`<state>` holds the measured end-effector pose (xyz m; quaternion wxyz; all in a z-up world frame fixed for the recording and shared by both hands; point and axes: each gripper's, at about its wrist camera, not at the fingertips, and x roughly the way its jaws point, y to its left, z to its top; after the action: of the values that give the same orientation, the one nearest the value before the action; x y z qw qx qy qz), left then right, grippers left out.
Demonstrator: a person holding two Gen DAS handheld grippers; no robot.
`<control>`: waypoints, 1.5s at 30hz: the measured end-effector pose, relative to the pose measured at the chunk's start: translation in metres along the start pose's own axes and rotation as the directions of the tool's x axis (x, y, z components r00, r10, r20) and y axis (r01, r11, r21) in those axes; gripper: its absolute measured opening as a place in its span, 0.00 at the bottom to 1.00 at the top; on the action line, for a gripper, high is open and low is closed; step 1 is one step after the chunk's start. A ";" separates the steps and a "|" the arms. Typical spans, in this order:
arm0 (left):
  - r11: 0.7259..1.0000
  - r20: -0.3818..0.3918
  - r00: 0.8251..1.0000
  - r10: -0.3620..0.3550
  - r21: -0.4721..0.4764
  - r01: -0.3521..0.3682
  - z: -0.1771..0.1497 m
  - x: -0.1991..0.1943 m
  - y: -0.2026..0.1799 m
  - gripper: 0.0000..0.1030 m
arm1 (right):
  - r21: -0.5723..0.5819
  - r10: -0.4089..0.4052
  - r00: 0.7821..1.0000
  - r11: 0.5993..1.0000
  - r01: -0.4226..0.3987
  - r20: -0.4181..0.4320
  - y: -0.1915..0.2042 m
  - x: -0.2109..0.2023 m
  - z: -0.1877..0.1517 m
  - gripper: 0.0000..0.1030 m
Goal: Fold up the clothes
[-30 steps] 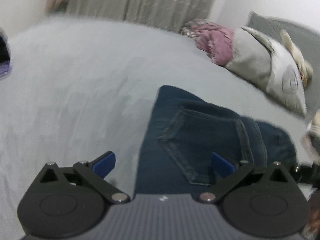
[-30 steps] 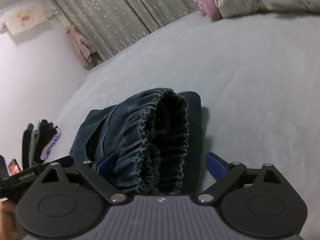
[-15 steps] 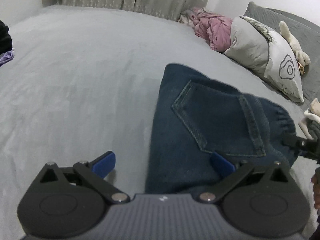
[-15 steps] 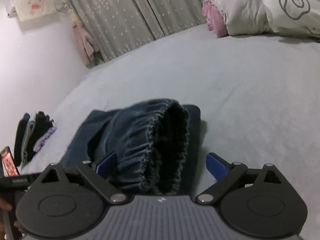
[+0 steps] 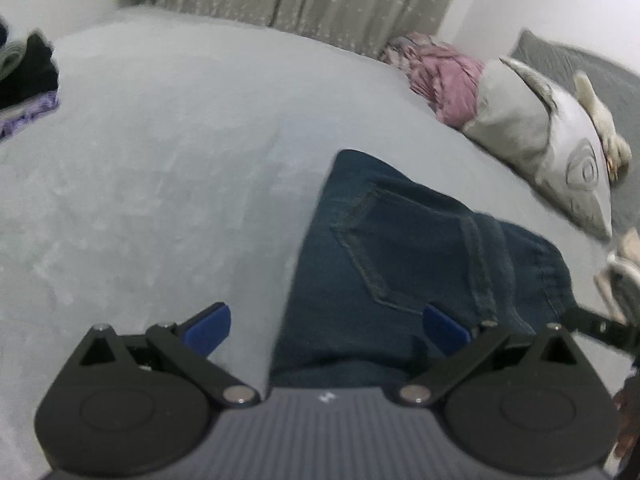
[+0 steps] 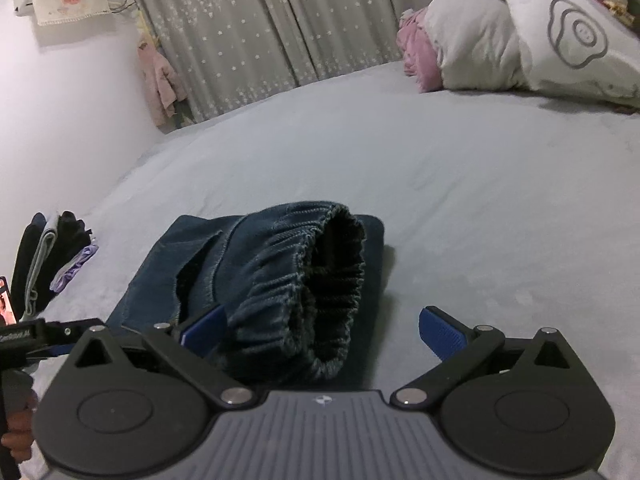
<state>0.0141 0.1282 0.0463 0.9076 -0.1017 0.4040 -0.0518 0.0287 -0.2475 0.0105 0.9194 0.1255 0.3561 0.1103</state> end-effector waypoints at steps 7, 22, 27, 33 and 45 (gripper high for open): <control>0.993 -0.047 0.995 0.087 0.089 -0.083 -0.032 -0.034 -0.064 1.00 | 0.062 -0.169 0.984 0.983 0.173 -0.064 0.011 -0.028 -0.013 1.00; 0.969 -0.043 0.983 0.178 0.180 -0.168 -0.090 -0.031 -0.127 1.00 | -0.008 -0.248 0.968 0.969 0.249 0.043 0.017 -0.087 -0.076 1.00; 0.961 -0.077 0.969 0.233 0.169 -0.217 -0.091 -0.016 -0.120 1.00 | 0.040 -0.243 0.970 0.969 0.243 -0.010 0.002 -0.076 -0.073 1.00; 0.972 -0.117 0.970 0.214 0.127 -0.199 -0.086 -0.006 -0.117 1.00 | 0.031 -0.229 0.972 0.973 0.230 -0.046 0.005 -0.064 -0.073 1.00; 0.977 -0.099 0.977 0.186 0.122 -0.174 -0.086 -0.009 -0.123 1.00 | -0.048 -0.230 0.972 0.972 0.228 -0.047 0.014 -0.055 -0.079 1.00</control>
<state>-0.0571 -0.0024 0.0246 0.8892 -0.0104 0.4575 0.0026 -0.0664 -0.2384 -0.0071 0.9188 0.0614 0.3896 0.0141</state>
